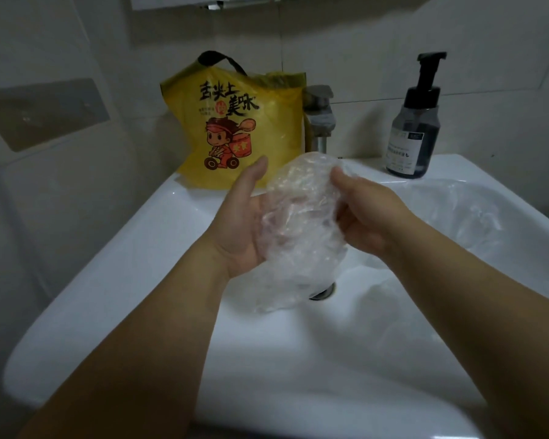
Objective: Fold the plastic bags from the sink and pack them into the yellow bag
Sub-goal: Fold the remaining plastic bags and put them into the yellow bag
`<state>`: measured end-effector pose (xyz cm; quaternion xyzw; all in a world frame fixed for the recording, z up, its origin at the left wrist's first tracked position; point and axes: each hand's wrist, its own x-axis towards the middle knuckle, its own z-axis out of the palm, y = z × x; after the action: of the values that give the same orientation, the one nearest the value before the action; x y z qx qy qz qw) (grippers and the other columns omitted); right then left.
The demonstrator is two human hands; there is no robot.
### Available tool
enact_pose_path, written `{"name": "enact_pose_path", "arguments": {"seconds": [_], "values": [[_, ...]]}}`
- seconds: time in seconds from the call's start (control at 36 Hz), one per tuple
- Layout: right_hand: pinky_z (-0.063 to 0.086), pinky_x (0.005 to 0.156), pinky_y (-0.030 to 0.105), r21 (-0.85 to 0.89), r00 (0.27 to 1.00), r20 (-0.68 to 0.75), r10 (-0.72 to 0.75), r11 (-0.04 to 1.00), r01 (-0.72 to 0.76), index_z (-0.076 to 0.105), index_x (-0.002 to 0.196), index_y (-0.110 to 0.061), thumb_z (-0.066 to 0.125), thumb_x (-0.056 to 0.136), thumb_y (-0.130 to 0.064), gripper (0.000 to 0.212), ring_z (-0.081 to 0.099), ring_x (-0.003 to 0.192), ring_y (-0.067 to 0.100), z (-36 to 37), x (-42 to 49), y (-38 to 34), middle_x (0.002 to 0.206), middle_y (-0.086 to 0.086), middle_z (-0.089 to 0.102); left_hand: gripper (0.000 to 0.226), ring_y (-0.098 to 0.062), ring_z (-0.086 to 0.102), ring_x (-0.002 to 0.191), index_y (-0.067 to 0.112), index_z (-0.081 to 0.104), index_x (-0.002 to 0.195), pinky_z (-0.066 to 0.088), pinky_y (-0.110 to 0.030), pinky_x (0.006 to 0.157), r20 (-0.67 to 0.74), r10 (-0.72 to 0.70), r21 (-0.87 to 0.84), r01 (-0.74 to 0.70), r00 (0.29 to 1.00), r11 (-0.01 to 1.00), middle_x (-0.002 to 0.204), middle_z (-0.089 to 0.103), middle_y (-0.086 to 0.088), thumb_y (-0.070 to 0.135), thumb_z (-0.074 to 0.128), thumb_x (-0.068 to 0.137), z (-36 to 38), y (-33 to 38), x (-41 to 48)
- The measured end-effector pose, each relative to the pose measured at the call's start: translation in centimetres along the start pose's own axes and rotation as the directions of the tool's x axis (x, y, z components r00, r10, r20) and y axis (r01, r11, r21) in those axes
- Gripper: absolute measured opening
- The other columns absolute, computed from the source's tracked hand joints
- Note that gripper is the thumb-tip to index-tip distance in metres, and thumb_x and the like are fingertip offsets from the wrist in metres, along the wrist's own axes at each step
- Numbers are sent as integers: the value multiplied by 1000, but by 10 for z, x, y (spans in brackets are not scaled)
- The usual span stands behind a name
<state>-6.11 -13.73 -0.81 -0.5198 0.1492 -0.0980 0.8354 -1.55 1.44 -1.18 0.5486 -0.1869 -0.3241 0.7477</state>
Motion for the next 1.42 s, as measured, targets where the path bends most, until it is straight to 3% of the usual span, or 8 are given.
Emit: {"name": "enact_pose_path", "arguments": {"seconds": [0.25,0.44,0.61,0.75,0.92,1.08,1.25,1.42], "values": [[52,92,45,3,990,-140,-31,999,32,60,105,-8,58,95,-34,28,67,95,28,-9,3,-9,104,13,69,7,-17,60,80,20,62,83,42,-37,85,-232,104,171,-65,967,983,81,66,1,20,65,89,-15,-9,16],[34,46,23,-461,988,-12,152,876,-140,57,83,-14,71,83,-35,26,39,47,13,-6,0,0,57,2,42,18,-17,69,76,14,60,107,56,-31,69,-398,168,-63,-210,902,976,92,70,-5,29,55,98,-25,1,20],[53,78,36,-49,963,-245,116,990,-132,50,129,-8,57,95,-14,36,61,99,27,-15,11,-6,115,13,59,20,-12,48,58,21,61,82,40,-23,55,-452,208,293,-76,867,953,64,52,7,39,67,89,-23,-6,16],[50,46,19,352,958,-180,221,924,-147,58,77,-5,53,93,-5,17,56,42,11,-16,2,-19,50,5,59,38,-15,67,72,14,71,98,53,-26,67,-330,80,388,59,941,920,85,74,-1,45,74,77,-17,-11,11],[34,47,14,103,990,-92,111,990,-101,48,61,-18,52,90,-14,29,35,37,6,-17,-2,-19,43,-6,41,40,-18,53,104,23,60,113,45,-32,87,-271,379,956,201,885,214,113,52,-1,40,74,79,-30,-25,10],[26,42,20,-354,996,33,81,933,-64,50,66,-18,54,91,-27,26,34,36,10,-3,-5,-4,48,-2,39,57,-3,55,112,24,50,138,43,-22,94,-156,330,617,-169,931,769,126,57,11,33,69,86,0,-16,5],[35,65,30,-347,981,146,126,935,-69,58,80,-15,55,89,-30,18,48,73,25,-4,-5,-3,81,13,52,22,-1,53,51,21,68,73,49,-18,62,-200,340,568,-174,919,804,53,56,13,26,61,93,0,-18,9],[52,87,38,-392,967,207,150,918,-58,66,97,-6,67,86,-32,28,66,84,27,-6,-3,-4,91,11,69,23,-16,55,65,21,62,70,43,-30,66,-323,182,127,-148,929,981,67,55,2,31,64,90,-12,-1,8]]}}
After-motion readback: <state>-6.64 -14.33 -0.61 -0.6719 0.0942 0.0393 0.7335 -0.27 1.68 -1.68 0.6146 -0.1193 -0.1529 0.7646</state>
